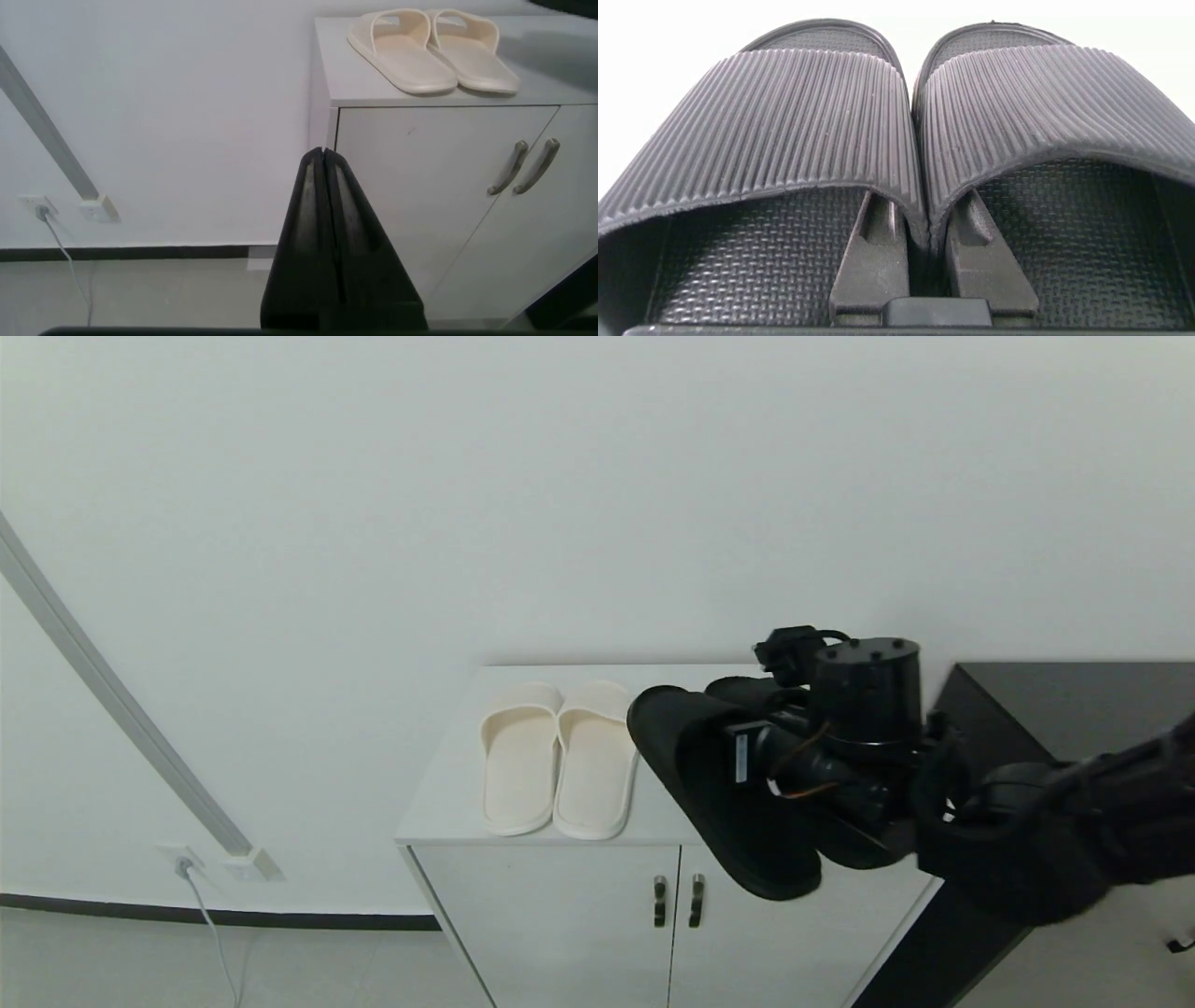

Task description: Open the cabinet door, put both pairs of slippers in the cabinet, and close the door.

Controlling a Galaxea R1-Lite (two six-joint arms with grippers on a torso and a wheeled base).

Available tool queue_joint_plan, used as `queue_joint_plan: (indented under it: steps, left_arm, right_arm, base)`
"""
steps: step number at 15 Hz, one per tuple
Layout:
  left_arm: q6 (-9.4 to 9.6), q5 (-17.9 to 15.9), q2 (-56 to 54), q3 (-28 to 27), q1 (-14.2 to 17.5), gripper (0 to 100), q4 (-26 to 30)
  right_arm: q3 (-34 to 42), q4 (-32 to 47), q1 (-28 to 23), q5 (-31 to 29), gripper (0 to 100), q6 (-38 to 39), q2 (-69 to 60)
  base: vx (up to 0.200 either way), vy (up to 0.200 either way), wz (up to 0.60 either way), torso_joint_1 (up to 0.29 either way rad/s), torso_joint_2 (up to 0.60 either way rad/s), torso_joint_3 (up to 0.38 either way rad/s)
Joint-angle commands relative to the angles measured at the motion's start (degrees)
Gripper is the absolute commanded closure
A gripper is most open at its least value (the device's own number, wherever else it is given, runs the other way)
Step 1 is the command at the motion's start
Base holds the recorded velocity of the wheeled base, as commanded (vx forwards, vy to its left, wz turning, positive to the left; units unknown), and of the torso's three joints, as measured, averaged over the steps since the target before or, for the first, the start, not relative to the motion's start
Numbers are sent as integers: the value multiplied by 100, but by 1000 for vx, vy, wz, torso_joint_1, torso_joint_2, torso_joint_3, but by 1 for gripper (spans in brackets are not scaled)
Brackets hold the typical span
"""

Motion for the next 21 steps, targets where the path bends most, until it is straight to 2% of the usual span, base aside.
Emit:
queue_joint_plan:
  steps: [1,3,5,8,14,16,21]
  left_arm:
    - [0,-3,7,0,0,100,-1]
    - [9,6,7,0,0,100,-1]
    - [0,-3,7,0,0,100,-1]
    - [9,6,7,0,0,100,-1]
    - [0,-3,7,0,0,100,-1]
    - [0,-3,7,0,0,100,-1]
    - [9,6,7,0,0,100,-1]
  right_arm:
    - [1148,21,106,667,100,-49,-1501]
    - [1799,267,264,1018,100,-49,-2177]
    - [1825,627,387,1247,100,-67,-2406]
    - [1869,680,405,1247,100,-67,-2529]
    - [2159,663,414,1335,100,-128,-2564]
    - [2230,671,414,1396,100,-418,-2573]
    - [2291,636,378,1370,100,-436,-2634]
  base:
    - [0,0,0,0,0,0]
    - [0,0,0,0,0,0]
    - [0,0,0,0,0,0]
    - [0,0,0,0,0,0]
    - [-200,0,0,4,0,2]
    - [0,0,0,0,0,0]
    - [0,0,0,0,0,0]
